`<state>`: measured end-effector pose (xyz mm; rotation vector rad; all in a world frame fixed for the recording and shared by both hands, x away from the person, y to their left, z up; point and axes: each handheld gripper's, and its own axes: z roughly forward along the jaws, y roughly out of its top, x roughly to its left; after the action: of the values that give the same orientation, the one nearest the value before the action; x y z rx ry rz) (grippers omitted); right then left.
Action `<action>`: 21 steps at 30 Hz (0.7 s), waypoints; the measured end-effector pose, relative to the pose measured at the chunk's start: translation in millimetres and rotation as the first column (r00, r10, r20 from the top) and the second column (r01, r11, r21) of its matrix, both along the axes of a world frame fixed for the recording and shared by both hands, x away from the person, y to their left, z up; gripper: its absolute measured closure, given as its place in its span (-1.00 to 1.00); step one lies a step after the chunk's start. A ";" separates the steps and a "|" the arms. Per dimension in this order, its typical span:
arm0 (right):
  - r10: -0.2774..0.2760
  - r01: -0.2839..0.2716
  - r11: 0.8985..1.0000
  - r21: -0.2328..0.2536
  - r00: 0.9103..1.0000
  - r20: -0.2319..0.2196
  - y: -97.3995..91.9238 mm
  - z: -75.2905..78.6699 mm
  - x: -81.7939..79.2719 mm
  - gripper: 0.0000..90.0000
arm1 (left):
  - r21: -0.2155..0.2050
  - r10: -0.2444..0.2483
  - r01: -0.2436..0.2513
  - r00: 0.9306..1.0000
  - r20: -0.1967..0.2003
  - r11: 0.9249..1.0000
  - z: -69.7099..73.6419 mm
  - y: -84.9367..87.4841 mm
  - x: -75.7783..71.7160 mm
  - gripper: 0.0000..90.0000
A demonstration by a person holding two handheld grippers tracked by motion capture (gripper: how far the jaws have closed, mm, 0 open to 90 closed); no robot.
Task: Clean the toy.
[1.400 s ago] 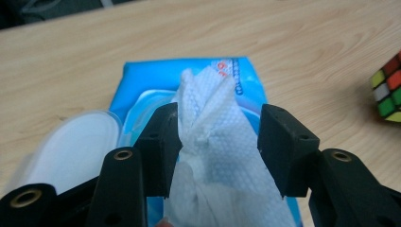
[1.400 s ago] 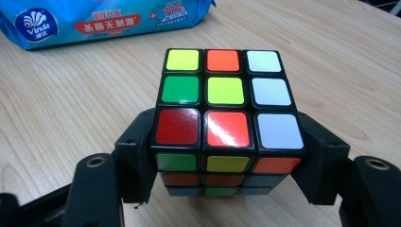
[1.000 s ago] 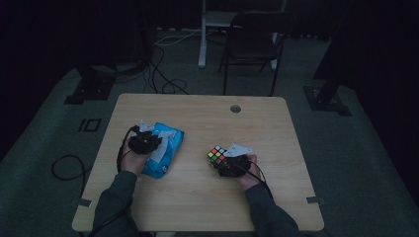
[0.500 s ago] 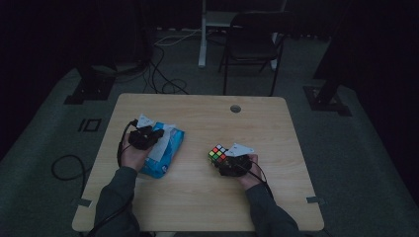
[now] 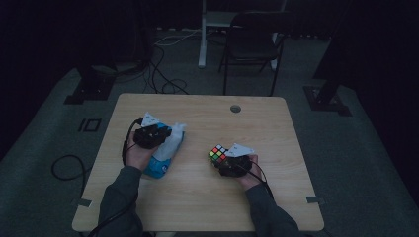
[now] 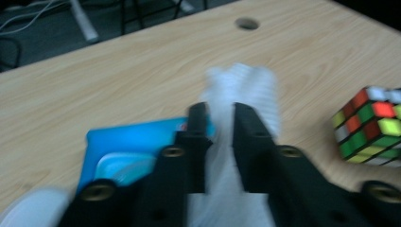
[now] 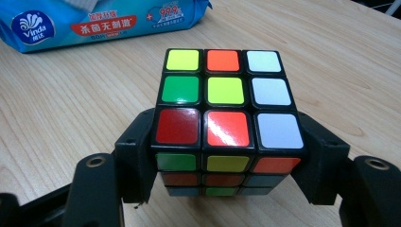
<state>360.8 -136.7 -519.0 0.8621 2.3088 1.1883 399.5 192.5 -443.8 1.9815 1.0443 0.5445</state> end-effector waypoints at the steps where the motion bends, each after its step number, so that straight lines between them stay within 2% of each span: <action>1: 0.000 0.000 1.000 0.001 1.000 -0.001 -0.6 0.1 0.2 -0.24 | 0.010 0.009 -0.009 1.000 -0.003 1.000 -2.3 1.5 -1.5 0.35; 3: 0.000 0.000 1.000 0.001 1.000 -0.001 -0.8 0.1 0.3 -0.24 | 0.041 0.023 -0.022 1.000 -0.013 0.999 -8.4 4.3 -3.6 0.28; 5: -0.001 0.001 1.000 0.001 1.000 0.000 -0.7 0.0 0.3 -0.24 | 0.056 0.022 -0.020 0.999 -0.041 0.998 -15.8 6.9 -4.8 0.14; 7: -0.001 0.001 1.000 0.001 1.000 -0.001 -0.5 0.0 0.2 -0.24 | 0.074 0.025 -0.021 0.998 -0.053 0.997 -22.5 8.4 -7.1 0.09; 10: -0.001 0.001 1.000 -0.001 1.000 -0.001 -0.1 -0.1 0.1 -0.24 | 0.125 0.034 -0.026 0.998 -0.061 0.992 -32.4 7.3 -8.2 -0.02; 13: 0.000 0.000 1.000 -0.004 1.000 -0.002 0.4 -0.4 0.0 -0.24 | 0.187 0.049 -0.038 0.997 -0.055 0.982 -38.7 4.2 -8.2 0.02; 14: 0.001 -0.001 1.000 -0.004 1.000 -0.002 0.5 -0.5 0.0 -0.24 | 0.198 0.062 -0.051 0.997 -0.052 0.979 -40.0 3.7 -7.6 0.13; 17: 0.002 -0.002 1.000 -0.002 1.000 -0.004 0.1 -0.4 0.0 -0.24 | 0.159 0.052 -0.039 0.996 -0.078 0.987 -39.9 5.9 -6.2 0.46; 21: 0.003 -0.003 1.000 0.001 1.000 -0.001 -0.5 0.1 0.2 -0.24 | 0.120 0.043 -0.033 0.996 -0.080 0.992 -35.5 7.8 -7.0 0.48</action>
<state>360.9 -137.1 -518.9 0.8602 2.3109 1.1903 392.4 200.4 -479.3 2.1074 1.1255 0.5613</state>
